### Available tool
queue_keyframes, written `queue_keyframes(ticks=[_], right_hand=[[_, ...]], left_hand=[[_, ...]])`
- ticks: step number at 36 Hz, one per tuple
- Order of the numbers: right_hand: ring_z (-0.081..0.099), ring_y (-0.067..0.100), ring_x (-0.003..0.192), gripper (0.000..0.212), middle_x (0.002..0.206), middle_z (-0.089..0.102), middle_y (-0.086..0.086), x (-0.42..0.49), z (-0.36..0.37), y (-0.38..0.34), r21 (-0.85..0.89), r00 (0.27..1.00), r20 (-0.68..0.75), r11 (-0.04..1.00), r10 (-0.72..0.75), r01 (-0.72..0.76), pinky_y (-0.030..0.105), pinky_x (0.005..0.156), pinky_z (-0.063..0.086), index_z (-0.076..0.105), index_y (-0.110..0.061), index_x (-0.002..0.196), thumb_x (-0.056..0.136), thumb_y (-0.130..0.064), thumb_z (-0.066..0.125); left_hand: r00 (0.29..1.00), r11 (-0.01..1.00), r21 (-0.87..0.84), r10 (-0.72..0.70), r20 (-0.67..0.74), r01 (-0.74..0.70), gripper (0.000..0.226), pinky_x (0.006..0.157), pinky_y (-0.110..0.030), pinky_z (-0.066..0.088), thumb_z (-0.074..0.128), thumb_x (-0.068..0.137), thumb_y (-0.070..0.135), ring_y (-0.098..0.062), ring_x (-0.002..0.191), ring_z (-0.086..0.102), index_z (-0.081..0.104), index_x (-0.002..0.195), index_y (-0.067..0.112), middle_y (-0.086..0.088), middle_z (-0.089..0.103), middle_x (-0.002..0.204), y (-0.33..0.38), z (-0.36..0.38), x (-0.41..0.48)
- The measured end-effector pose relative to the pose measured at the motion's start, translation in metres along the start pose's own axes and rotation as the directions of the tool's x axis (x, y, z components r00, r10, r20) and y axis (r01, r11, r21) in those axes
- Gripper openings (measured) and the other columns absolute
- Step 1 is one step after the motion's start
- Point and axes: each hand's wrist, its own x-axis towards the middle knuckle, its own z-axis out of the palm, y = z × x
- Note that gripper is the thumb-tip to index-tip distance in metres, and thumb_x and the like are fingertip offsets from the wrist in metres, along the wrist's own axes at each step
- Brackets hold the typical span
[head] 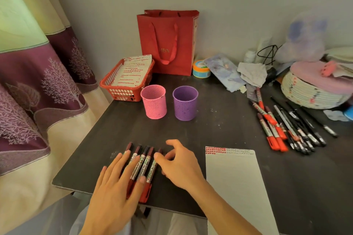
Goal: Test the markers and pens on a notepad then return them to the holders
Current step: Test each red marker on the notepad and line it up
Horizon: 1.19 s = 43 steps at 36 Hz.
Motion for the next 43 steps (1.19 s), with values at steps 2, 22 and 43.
queue_keyframes(ticks=[2,22,43], right_hand=[[0.069,0.006,0.089,0.055,0.094,0.068,-0.014,-0.011,-0.019,0.007,0.021,0.999,-0.036,1.000,-0.015,0.015,0.029,0.090,0.055,0.045,-0.039,0.138,0.089,-0.059,0.059],[0.065,0.017,0.119,0.042,0.121,0.069,-0.013,-0.113,-0.198,0.182,-0.430,0.878,-0.477,0.878,-0.025,-0.208,0.038,0.098,0.051,0.077,-0.034,0.108,0.068,-0.031,0.092],[0.024,-0.005,0.144,0.043,0.150,0.041,-0.026,-0.112,-0.194,0.203,-0.436,0.883,-0.457,0.892,-0.103,-0.122,0.023,0.119,0.016,0.055,-0.043,0.138,0.097,-0.054,0.048]], left_hand=[[0.999,0.999,0.000,0.035,-0.025,-0.035,0.069,0.122,-0.036,0.001,0.009,0.084,0.075,0.001,0.146,-0.003,0.017,0.148,0.050,0.022,0.007,0.160,0.008,-0.005,0.005],[0.768,0.832,-0.265,0.553,0.322,-0.488,0.037,0.098,-0.032,0.047,0.040,0.098,0.058,0.000,0.111,0.052,0.040,0.134,0.050,0.022,0.058,0.115,0.256,0.058,0.143],[0.850,0.914,-0.191,0.403,0.339,-0.358,0.020,0.083,-0.040,0.053,0.043,0.099,0.047,-0.023,0.087,0.063,0.048,0.107,0.029,0.000,0.065,0.096,0.342,0.108,0.199]])
